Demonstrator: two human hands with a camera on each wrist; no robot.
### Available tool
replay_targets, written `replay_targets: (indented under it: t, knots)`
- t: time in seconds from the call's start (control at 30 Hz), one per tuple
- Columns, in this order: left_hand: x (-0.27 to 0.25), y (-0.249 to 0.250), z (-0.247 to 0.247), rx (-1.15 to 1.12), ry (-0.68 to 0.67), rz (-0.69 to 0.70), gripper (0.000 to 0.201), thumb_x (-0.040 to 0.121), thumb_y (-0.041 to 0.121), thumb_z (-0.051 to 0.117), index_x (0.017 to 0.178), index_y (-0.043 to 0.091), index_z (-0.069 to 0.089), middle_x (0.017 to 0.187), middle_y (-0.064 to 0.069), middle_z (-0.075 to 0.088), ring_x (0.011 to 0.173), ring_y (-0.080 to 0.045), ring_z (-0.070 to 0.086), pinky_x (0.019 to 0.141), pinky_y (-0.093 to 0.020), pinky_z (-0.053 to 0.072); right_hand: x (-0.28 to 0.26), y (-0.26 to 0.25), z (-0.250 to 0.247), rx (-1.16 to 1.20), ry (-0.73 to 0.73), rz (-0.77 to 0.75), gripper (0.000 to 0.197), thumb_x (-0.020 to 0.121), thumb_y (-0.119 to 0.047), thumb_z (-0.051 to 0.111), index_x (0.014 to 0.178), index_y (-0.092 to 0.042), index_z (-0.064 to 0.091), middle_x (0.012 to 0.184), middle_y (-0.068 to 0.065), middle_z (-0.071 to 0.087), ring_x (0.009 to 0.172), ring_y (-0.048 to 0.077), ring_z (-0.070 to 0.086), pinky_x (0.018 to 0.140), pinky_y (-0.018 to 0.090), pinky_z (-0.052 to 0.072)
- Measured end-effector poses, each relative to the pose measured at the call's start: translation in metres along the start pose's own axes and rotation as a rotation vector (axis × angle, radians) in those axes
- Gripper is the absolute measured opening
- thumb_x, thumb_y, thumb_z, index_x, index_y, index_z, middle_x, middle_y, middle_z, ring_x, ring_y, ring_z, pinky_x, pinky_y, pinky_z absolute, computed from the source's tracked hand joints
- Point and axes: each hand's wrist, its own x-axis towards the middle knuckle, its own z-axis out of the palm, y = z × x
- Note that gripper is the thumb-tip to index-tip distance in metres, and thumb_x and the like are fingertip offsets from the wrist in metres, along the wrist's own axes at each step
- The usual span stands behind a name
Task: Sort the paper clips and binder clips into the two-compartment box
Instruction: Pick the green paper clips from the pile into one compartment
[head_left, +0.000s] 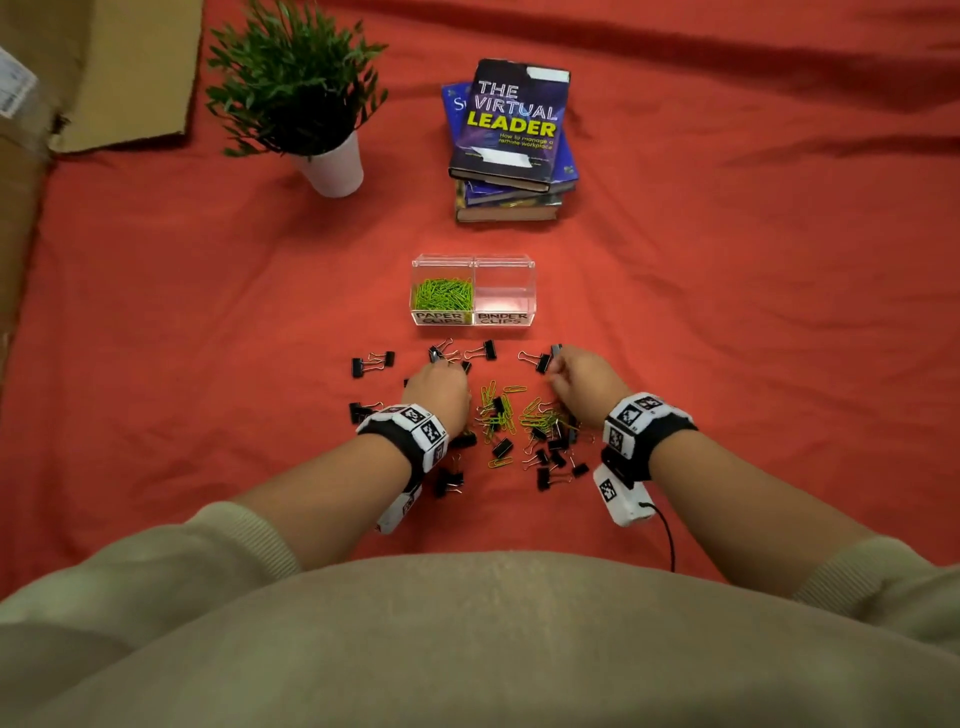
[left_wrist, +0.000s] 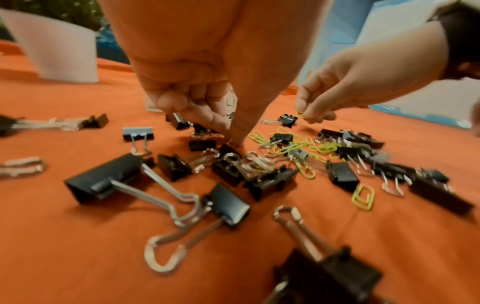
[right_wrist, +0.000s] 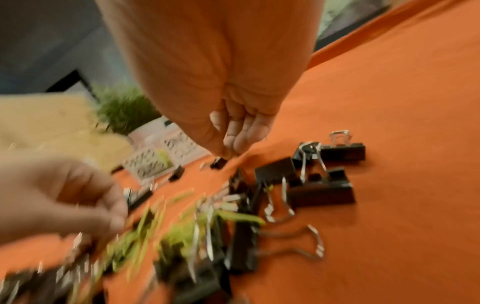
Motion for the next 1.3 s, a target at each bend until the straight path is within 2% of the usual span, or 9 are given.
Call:
replay_targets:
  t: [0.1,0.17,0.27,0.43,0.6,0.83,0.93,1.1,1.3]
  knots:
    - [0.003,0.000,0.000,-0.065,-0.032,-0.023,0.017,0.087,0.017,0.054,0.080,0.004,0.063,0.098,-0.015,0.063,0.095,-0.031,0.060,0.087,-0.041,0.051,-0.001,0.010,-0.017,0.258,0.017,0.096,0.023,0.096,-0.009,0.041,0.102,-0.021,0.059,0.077,-0.001,0.058,0.055,0.013,0.046,0.046,0.023,0.038]
    - [0.004,0.000,0.001,-0.084,-0.057,-0.014,0.022,0.084,0.016,0.054,0.063,0.008,0.051,0.087,-0.017,0.063,0.090,-0.031,0.061,0.083,-0.042,0.052,-0.001,0.015,-0.028,0.458,-0.020,0.186,0.030,0.095,-0.007,0.035,0.086,-0.017,0.062,0.067,0.001,0.054,0.051,0.013,0.040,0.045,0.023,0.033]
    - [0.003,0.002,0.000,-0.098,-0.068,0.001,0.015,0.085,0.017,0.054,0.077,0.004,0.058,0.092,-0.015,0.060,0.093,-0.030,0.057,0.082,-0.040,0.049,-0.004,0.020,-0.036,0.755,-0.075,0.290,0.031,0.088,-0.002,0.031,0.070,-0.009,0.056,0.063,0.005,0.048,0.052,0.015,0.043,0.047,0.025,0.033]
    - [-0.005,0.007,-0.007,-0.385,-0.040,0.010,0.004,0.088,0.012,0.051,0.087,0.011,0.047,0.078,-0.002,0.051,0.067,-0.020,0.048,0.059,-0.029,0.039,-0.009,0.025,-0.023,0.248,-0.088,0.114,0.004,0.087,-0.015,0.056,0.088,-0.012,0.058,0.070,-0.006,0.051,0.058,0.009,0.046,0.050,0.022,0.036]
    - [-0.006,0.009,-0.008,-0.636,-0.070,-0.041,0.010,0.091,0.008,0.043,0.096,0.014,0.049,0.075,-0.002,0.056,0.059,-0.015,0.049,0.054,-0.025,0.039,-0.012,0.031,-0.010,-0.107,-0.155,-0.011,0.028,0.084,-0.024,0.066,0.108,-0.015,0.054,0.090,-0.002,0.059,0.084,0.018,0.058,0.068,0.025,0.039]
    - [-0.002,0.009,0.002,-0.659,-0.110,-0.123,0.014,0.092,0.023,0.045,0.078,0.021,0.049,0.066,0.004,0.052,0.063,-0.019,0.049,0.061,-0.027,0.039,-0.011,0.000,-0.006,-0.061,-0.098,-0.019,0.020,0.090,-0.031,0.056,0.104,-0.016,0.056,0.093,0.000,0.062,0.080,0.017,0.059,0.068,0.030,0.047]
    - [-0.005,0.012,0.004,-0.505,-0.096,-0.042,0.006,0.087,0.022,0.058,0.091,0.018,0.054,0.073,0.007,0.053,0.070,-0.016,0.050,0.058,-0.025,0.034,-0.007,-0.022,0.012,-0.086,-0.158,-0.061,0.022,0.090,-0.032,0.056,0.089,-0.010,0.062,0.088,0.006,0.066,0.077,0.019,0.059,0.066,0.029,0.046]
    - [-0.005,0.013,0.006,-0.394,-0.103,0.077,0.026,0.086,0.018,0.064,0.110,0.012,0.057,0.111,-0.005,0.064,0.102,-0.022,0.059,0.080,-0.024,0.039,-0.001,-0.032,0.030,-0.094,-0.173,-0.029,0.021,0.089,-0.021,0.052,0.085,-0.004,0.064,0.086,0.015,0.069,0.082,0.030,0.063,0.070,0.035,0.048]
    - [-0.004,0.011,0.003,-0.350,-0.113,0.092,0.023,0.087,0.021,0.065,0.108,0.015,0.062,0.112,-0.005,0.063,0.102,-0.021,0.059,0.076,-0.021,0.038,0.004,-0.022,0.024,0.075,-0.126,0.043,0.013,0.090,-0.020,0.055,0.083,-0.011,0.063,0.079,0.007,0.066,0.071,0.020,0.059,0.065,0.028,0.046]
